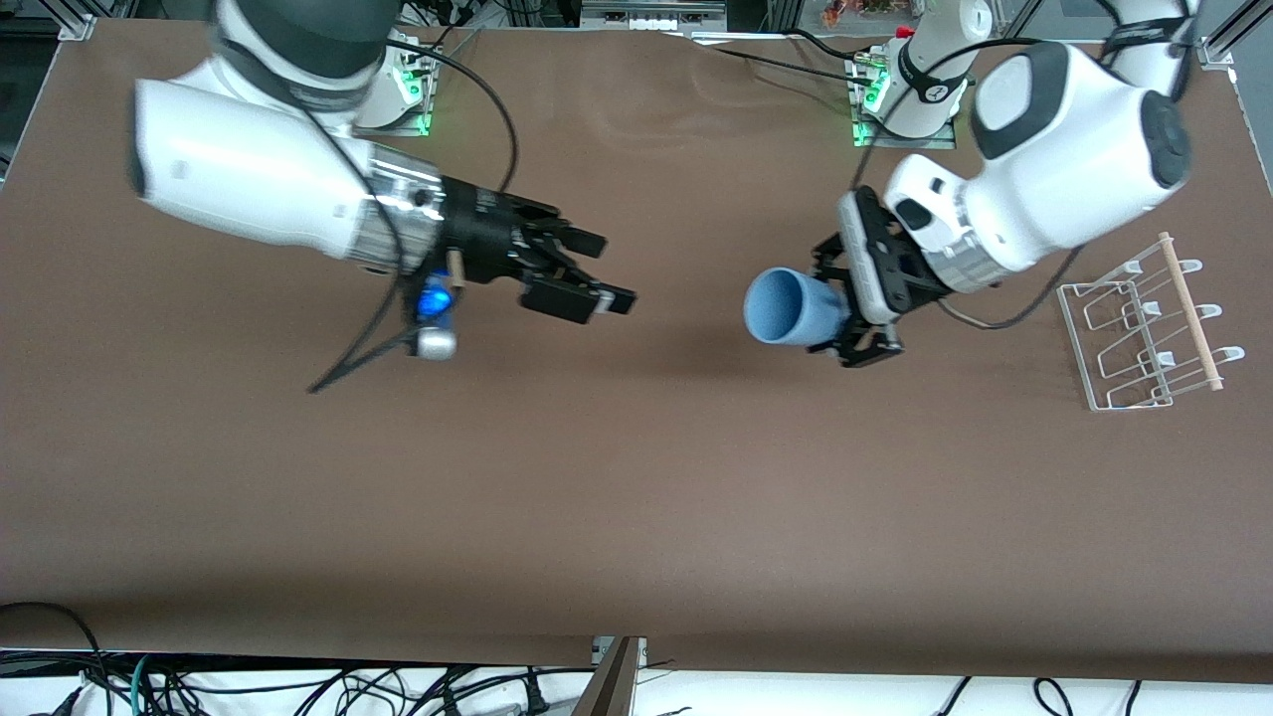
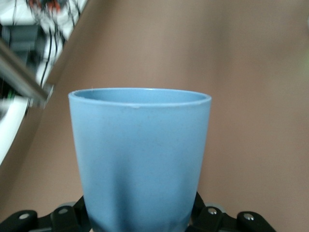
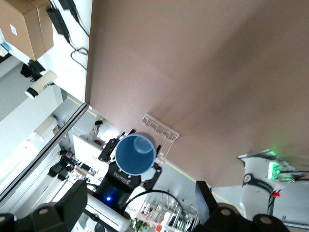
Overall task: Transfer cup to left arm and place on rack
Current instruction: 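Open the right gripper and withdraw while the left gripper carries the cup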
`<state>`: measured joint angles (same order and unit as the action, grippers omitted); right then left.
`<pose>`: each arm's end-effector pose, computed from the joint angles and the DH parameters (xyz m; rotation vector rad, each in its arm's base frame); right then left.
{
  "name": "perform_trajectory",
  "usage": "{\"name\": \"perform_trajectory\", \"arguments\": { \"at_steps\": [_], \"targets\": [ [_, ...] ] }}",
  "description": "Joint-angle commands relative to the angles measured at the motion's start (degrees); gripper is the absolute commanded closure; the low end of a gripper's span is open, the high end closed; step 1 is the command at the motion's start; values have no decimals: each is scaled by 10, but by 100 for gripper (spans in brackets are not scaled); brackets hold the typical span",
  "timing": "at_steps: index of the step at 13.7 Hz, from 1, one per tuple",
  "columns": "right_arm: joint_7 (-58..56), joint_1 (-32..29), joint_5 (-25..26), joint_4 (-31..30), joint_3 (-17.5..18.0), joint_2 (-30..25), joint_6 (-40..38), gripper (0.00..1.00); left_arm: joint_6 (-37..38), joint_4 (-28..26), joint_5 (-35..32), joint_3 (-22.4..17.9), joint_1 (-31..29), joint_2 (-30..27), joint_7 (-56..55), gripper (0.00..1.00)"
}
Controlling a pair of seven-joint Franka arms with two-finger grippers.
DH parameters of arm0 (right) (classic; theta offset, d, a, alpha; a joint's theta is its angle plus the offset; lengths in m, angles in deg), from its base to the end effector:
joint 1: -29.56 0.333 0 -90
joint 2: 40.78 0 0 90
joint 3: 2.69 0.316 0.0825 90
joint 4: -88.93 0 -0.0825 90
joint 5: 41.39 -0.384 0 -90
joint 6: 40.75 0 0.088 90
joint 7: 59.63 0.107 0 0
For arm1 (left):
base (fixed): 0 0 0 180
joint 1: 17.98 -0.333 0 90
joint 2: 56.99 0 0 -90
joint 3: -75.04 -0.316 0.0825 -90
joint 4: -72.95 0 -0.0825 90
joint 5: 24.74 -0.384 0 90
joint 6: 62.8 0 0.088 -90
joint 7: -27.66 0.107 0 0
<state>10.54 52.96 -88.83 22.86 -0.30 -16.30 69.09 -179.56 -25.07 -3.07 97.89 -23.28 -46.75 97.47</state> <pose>0.6194 0.3488 0.6173 -2.0500 1.0402 0.5016 0.5989 -0.1946 0.5080 2.1685 -1.7682 0.4624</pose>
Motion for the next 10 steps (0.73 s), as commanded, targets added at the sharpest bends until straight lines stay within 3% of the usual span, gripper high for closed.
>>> {"name": "perform_trajectory", "arguments": {
  "at_steps": [1, 2, 4, 8, 10],
  "targets": [
    [0, -5, 98, -6, -23, -50, -79, 2, 99, 20, -78, -59, -9, -11, 6, 100],
    [-24, -5, 144, -6, -34, -59, -113, 2, 128, 25, -111, -91, -10, -11, 7, 100],
    [-102, -7, 156, -6, -82, -64, -186, 2, 166, 19, -169, -127, -24, -9, 19, 100],
    [-292, -6, 178, -26, -219, -114, -338, 2, 173, 4, -405, -133, -54, 4, -10, 100],
    [-374, -6, 218, -54, -269, -130, -344, 2, 173, -16, -535, -133, -54, 4, -55, 100]
  ]
}}
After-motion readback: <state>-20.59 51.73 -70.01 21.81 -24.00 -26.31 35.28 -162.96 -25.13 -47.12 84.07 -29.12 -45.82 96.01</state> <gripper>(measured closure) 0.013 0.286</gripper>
